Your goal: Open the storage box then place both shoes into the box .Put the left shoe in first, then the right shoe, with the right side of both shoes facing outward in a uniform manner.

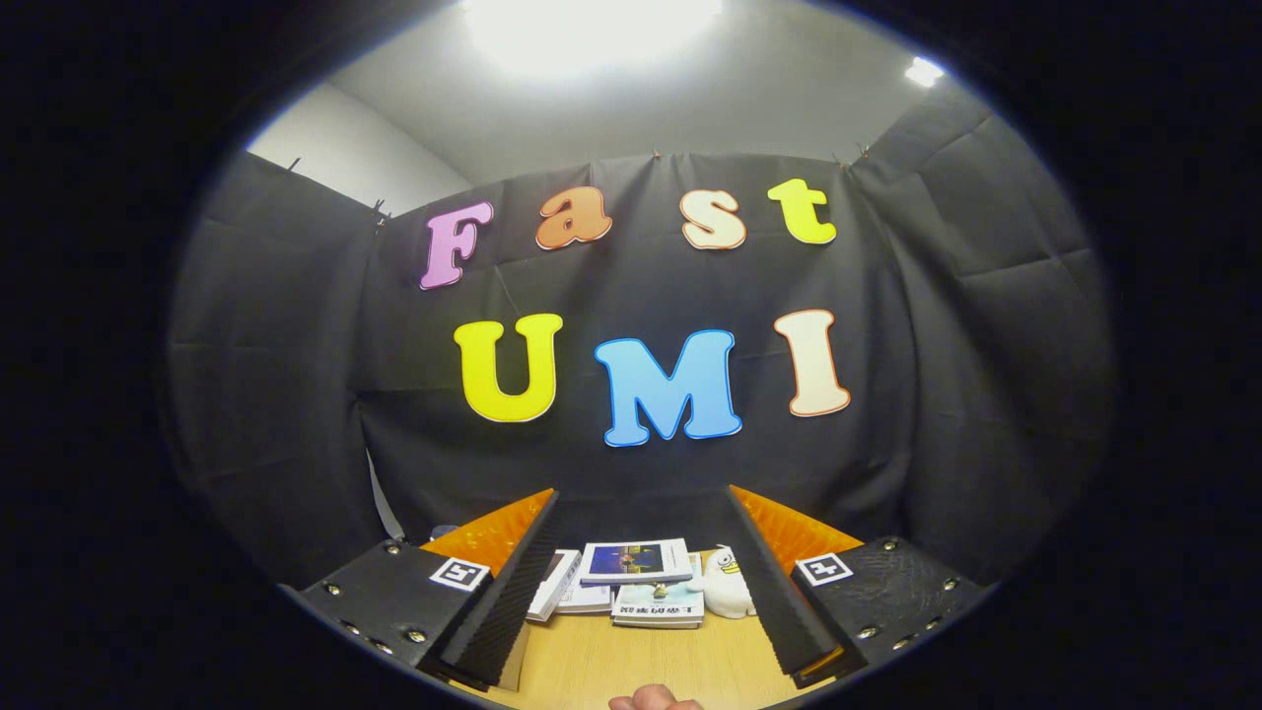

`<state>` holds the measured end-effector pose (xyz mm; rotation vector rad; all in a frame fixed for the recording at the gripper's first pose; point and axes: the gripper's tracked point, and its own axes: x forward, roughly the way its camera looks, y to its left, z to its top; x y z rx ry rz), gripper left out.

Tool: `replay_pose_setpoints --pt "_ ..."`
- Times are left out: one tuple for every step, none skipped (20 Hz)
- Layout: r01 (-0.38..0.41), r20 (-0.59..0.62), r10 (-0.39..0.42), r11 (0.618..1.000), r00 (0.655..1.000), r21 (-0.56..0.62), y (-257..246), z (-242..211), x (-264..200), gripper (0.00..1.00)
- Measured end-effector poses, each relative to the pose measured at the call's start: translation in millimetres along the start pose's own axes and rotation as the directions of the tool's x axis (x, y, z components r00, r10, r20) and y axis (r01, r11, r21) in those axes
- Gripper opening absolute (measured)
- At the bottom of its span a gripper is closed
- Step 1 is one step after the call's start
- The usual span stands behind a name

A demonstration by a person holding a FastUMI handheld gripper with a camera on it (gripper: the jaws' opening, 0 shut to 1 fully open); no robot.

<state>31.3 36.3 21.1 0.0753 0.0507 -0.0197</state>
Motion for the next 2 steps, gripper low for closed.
replay_pose_setpoints --pt "0.002 0.002 -0.002 1.0 1.0 0.001 -4.1 0.8 -1.1 0.98" --pt "0.008 0.004 -0.008 1.0 1.0 0.006 -8.9 0.8 -0.7 0.97"
